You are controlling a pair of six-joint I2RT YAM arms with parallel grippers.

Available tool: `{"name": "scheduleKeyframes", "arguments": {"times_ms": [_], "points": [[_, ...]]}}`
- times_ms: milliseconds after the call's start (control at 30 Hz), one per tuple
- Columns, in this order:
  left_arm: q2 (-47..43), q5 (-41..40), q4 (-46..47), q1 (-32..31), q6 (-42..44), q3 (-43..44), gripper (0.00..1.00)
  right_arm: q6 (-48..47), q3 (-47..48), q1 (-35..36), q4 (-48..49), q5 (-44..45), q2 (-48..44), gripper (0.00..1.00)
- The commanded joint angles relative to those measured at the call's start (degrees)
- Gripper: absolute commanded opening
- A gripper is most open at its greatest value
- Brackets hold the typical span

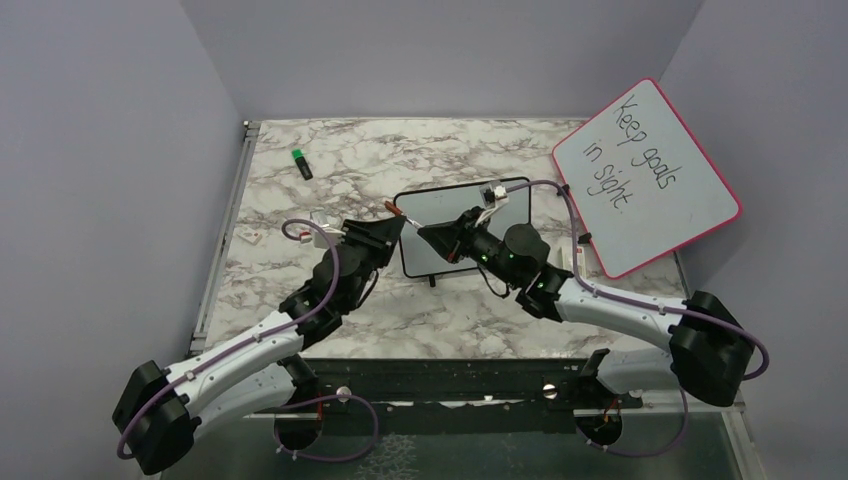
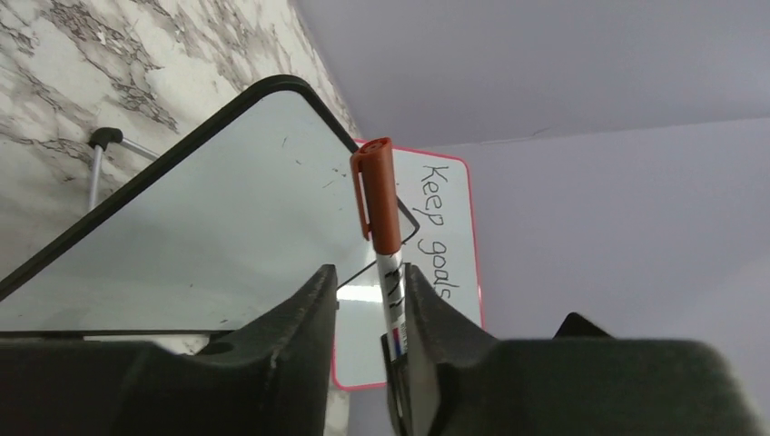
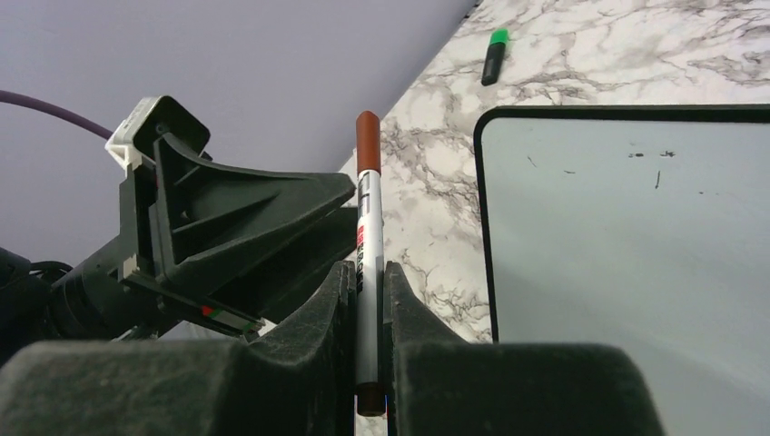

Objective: Write a sentence on the whiteboard
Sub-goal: Open the whiteboard marker at the center of the board.

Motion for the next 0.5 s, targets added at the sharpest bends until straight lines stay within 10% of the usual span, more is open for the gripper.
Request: {"name": "scheduleKeyframes", "arguments": {"times_ms": [0,467], "points": [[-3.99,-1.31,0.91,-0.36,9.01,-2.41,0.4,-3.31,3.03,0.03,-6.31,0.03,-3.15,0.01],[-15.44,2.39,-16.09,-0.4,51.78,3.9,0.66,-11.03,8.56,-0.31,-30.12,-1.43,-7.91,0.01]]}}
